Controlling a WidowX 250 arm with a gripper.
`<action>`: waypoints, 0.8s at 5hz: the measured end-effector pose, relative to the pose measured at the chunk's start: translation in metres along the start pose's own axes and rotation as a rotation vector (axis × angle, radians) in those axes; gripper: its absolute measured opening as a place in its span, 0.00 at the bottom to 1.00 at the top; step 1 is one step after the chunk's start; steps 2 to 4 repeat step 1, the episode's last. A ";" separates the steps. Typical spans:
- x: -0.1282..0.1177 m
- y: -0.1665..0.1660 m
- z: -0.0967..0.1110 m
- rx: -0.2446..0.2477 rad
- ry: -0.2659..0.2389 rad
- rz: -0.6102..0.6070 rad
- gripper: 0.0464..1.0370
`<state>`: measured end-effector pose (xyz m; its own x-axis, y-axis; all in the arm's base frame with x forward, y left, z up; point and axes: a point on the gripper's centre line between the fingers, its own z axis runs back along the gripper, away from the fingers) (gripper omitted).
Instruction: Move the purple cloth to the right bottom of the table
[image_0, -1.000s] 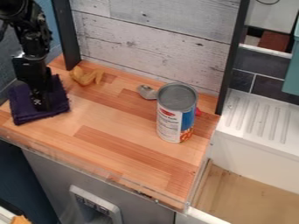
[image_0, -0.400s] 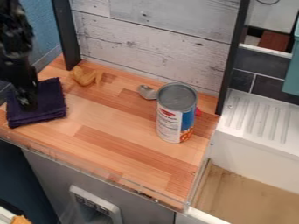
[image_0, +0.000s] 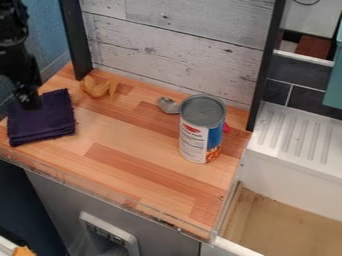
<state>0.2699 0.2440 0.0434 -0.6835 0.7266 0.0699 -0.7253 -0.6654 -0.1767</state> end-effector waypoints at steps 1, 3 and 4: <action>-0.009 0.005 0.003 -0.018 0.030 -0.022 0.96; -0.009 0.005 0.003 -0.018 0.030 -0.022 0.96; -0.009 0.005 0.003 -0.018 0.030 -0.022 0.96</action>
